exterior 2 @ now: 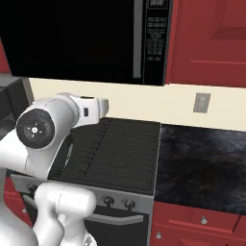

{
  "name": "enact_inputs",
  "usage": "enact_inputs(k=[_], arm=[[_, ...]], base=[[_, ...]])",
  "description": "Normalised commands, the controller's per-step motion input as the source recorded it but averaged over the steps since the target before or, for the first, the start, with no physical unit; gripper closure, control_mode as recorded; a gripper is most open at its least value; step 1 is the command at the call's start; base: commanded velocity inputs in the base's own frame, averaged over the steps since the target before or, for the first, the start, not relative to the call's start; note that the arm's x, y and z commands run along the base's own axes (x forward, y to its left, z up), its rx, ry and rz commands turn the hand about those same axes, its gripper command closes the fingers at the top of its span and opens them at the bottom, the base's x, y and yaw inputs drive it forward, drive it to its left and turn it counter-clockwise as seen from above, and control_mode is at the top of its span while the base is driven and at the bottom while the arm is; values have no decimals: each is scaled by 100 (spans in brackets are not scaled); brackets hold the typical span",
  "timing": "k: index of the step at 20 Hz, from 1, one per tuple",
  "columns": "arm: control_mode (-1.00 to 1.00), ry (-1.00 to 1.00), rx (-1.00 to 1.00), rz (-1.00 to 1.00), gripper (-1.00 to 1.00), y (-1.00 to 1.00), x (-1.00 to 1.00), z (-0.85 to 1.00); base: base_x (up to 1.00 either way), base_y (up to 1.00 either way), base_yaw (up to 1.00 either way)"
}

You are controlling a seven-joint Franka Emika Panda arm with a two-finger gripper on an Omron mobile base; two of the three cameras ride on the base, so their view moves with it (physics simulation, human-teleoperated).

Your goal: Open the microwave door.

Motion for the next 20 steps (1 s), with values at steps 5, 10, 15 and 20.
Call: enact_inputs(k=[5, 10, 15, 20], arm=[[-100, -62, 3, -2, -100, -63, -3, 80], [-100, -39, 5, -4, -100, -40, 44, 46], [-100, -8, 9, -1, -100, -18, 70, 22], [-100, 8, 6, 0, -100, -21, 78, 0]], base=[[0, 0, 0], [0, 0, 0], [0, 0, 0], [0, 0, 0]])
